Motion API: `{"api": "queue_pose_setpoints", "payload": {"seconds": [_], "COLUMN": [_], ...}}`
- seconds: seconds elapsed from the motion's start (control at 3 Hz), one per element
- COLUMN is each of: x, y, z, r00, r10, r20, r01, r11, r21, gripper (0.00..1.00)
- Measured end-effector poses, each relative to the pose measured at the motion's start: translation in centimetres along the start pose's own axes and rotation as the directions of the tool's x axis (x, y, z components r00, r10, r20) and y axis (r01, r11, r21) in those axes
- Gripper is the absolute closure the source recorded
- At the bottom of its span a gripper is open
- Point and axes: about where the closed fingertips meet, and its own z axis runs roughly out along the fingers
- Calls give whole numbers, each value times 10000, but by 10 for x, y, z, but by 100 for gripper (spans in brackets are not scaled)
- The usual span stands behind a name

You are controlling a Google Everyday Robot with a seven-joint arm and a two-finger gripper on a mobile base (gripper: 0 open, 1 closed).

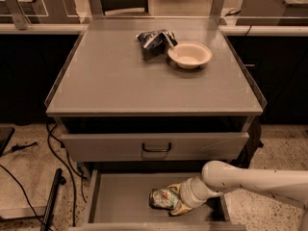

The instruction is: Place 7up can into middle drawer

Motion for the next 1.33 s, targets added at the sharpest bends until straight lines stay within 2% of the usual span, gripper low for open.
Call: {"api": "queue_pose_setpoints", "payload": {"seconds": [0.67,1.0,1.33], "x": [23,28,29], "y": [-14,-18,-18], "z": [27,31,31], "r00": [9994,9991,9991], "r10": [256,334,343], "r20": [-239,-247,-248], "r01": [-257,-334,-342], "r11": [9996,9994,9994], "r21": [-66,43,54], "gripper": [100,82,58]}}
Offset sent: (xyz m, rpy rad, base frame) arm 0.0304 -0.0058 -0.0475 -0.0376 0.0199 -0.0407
